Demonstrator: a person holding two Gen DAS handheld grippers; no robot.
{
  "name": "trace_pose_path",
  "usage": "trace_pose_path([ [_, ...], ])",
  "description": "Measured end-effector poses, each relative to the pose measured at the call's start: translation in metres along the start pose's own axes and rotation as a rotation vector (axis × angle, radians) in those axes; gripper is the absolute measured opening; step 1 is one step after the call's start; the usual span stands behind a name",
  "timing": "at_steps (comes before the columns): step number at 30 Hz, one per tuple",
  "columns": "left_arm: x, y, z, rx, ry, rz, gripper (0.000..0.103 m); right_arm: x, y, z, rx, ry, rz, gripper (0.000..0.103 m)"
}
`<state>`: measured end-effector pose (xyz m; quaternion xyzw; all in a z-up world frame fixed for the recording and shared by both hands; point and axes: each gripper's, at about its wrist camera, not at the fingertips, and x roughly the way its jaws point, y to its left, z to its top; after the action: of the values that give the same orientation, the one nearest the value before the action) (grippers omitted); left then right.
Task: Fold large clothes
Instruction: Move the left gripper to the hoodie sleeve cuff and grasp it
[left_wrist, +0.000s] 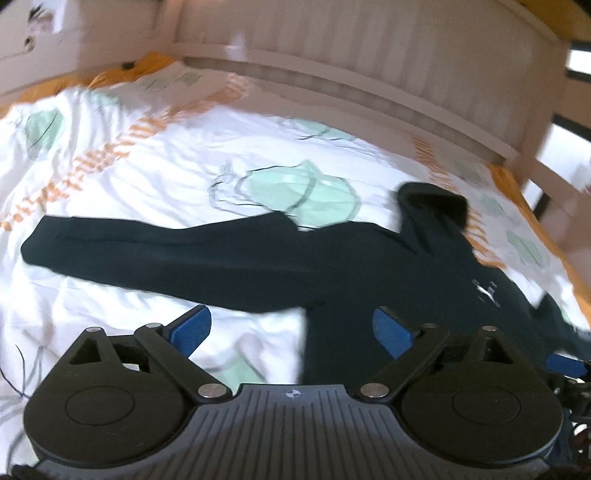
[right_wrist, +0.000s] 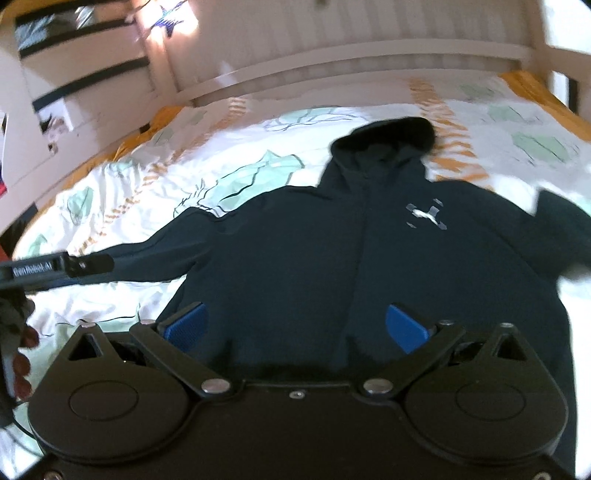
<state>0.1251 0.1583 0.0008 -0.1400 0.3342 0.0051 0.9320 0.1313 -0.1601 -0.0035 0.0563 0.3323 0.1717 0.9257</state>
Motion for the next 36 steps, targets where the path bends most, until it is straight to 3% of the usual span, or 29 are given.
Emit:
trace_pose_path([
  [14, 0.025, 0.107, 0.053, -0.038, -0.033, 0.156, 0.095, 0.147, 0.053, 0.059, -0.196, 0.005, -0.074, 0.102],
  [20, 0.037, 0.139, 0.056, -0.066, -0.015, 0.194, 0.096, 0.188, 0.073, 0.060, -0.272, -0.031, -0.117, 0.102],
  [24, 0.042, 0.157, 0.052, -0.075, 0.007, 0.217, 0.096, 0.225, 0.082, 0.040, -0.348, 0.092, -0.173, 0.102],
  [36, 0.051, 0.201, 0.046, -0.139, 0.032, 0.266, 0.097, 0.228, 0.074, 0.023, -0.312, 0.021, -0.168, 0.103],
])
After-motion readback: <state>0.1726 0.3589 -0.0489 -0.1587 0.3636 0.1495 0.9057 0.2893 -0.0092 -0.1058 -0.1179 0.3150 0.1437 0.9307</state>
